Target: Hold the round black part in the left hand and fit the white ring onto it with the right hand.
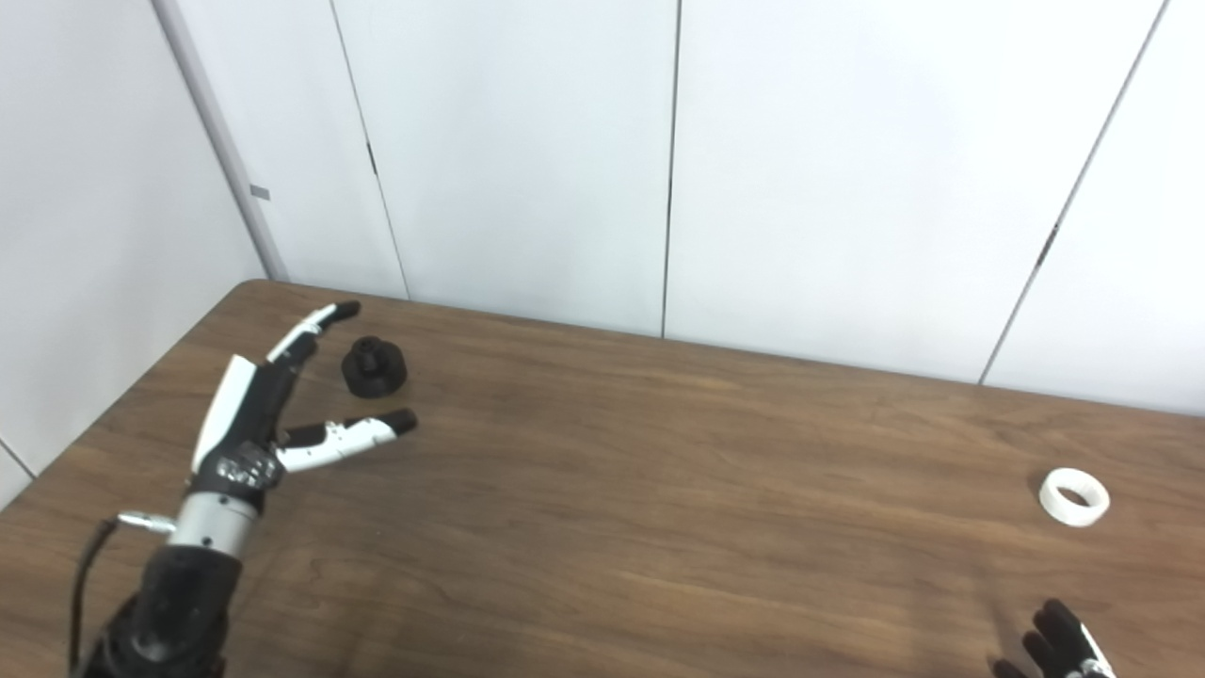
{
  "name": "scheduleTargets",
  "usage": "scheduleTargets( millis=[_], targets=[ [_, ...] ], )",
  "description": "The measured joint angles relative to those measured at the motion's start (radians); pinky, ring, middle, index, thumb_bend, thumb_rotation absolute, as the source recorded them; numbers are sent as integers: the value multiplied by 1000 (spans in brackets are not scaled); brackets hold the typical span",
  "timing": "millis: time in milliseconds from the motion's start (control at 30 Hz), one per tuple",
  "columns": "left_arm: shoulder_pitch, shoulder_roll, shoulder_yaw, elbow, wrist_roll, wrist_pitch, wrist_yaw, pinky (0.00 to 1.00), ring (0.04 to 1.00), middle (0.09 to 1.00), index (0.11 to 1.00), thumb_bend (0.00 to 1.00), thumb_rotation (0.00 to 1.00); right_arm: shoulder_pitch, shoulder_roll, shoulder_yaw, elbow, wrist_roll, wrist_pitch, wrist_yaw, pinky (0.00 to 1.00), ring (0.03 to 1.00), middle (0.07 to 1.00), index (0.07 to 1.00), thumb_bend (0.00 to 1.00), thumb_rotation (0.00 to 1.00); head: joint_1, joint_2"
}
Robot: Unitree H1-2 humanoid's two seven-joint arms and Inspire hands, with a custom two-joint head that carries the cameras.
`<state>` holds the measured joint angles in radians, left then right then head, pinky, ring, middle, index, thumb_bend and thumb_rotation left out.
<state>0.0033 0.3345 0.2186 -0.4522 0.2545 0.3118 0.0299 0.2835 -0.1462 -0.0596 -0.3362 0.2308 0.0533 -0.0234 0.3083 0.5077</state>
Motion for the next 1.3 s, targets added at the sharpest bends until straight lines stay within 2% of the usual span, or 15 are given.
scheduleTargets(
  millis=[100,267,433,567,733,967,1300],
  targets=[
    [-22,29,12,46,31,34,-5,1000,1000,967,876,970,318,0,-1,2,6,2,-10,11,999,979,974,950,627,915,0,0],
    [-54,92,10,156,90,55,-10,994,1000,970,873,973,316,-1,-4,2,16,13,-25,30,1000,980,975,944,625,919,0,2],
    [-113,123,1,314,110,23,2,1000,1000,964,864,1000,321,-4,-5,2,24,18,-35,39,985,966,961,931,631,901,-5,6],
    [-142,148,-31,413,143,-10,6,1000,1000,966,872,1000,353,-5,-6,2,28,18,-42,42,963,953,951,917,650,895,-8,8],
    [-191,182,-65,550,190,-11,10,1000,1000,972,873,1000,365,-7,-6,2,28,15,-41,42,958,947,943,912,643,901,-11,11],
    [-263,201,-111,688,215,-5,9,1000,1000,989,885,1000,388,-7,-6,2,28,15,-38,42,994,967,960,927,642,901,-11,12],
    [-364,208,-138,821,214,-4,15,1000,1000,993,874,1000,383,-8,-5,3,28,15,-37,42,988,965,957,931,623,899,-21,12]
  ],
)
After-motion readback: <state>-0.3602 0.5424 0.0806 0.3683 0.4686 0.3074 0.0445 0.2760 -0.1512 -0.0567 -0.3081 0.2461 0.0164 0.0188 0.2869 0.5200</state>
